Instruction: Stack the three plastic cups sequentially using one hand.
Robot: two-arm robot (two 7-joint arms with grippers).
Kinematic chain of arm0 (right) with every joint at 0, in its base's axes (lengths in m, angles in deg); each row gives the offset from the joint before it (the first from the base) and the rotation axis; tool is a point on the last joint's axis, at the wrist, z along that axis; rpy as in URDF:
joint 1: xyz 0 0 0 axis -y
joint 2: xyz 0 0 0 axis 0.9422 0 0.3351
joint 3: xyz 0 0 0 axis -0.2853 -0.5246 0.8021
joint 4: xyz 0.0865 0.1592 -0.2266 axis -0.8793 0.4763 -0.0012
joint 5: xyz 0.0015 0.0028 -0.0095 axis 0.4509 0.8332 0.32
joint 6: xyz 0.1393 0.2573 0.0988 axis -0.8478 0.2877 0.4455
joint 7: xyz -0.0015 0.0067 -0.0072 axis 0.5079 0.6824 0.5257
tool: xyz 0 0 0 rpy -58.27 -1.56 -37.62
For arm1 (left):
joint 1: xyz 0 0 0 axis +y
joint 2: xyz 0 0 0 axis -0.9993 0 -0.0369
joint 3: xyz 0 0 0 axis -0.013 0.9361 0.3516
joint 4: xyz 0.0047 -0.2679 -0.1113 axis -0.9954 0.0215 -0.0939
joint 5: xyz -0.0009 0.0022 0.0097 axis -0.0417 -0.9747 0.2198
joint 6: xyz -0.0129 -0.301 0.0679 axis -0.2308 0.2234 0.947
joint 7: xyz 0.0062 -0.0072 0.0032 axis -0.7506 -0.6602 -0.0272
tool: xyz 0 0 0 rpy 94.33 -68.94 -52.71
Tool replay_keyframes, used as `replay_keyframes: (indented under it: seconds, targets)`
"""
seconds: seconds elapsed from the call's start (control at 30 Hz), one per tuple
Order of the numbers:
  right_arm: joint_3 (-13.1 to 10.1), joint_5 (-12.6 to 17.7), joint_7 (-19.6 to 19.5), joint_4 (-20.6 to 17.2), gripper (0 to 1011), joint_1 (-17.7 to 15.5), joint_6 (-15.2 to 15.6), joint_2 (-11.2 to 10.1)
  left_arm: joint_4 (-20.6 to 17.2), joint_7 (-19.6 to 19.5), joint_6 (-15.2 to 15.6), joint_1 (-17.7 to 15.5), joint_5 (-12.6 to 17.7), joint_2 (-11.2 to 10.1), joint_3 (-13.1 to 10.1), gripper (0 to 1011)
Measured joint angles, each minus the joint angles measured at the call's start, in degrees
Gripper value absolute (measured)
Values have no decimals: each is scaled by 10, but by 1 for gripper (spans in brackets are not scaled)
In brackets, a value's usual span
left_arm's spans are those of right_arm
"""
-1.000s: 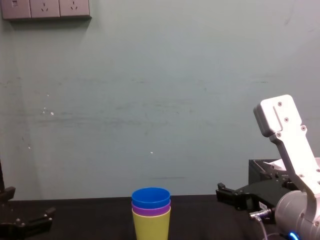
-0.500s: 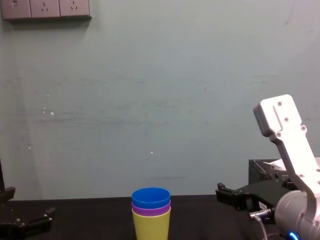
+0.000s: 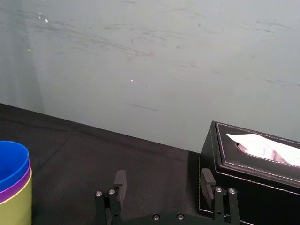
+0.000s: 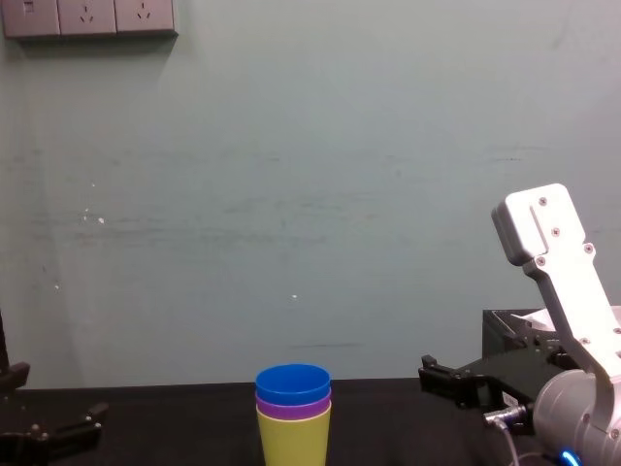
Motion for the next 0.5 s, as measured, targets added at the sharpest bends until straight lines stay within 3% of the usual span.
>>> replay_keyframes:
  seconds: [0.5]
  targets:
    - [0, 0, 0, 0, 1002, 0, 0, 0, 0, 0, 0, 0, 0, 0, 0, 1000]
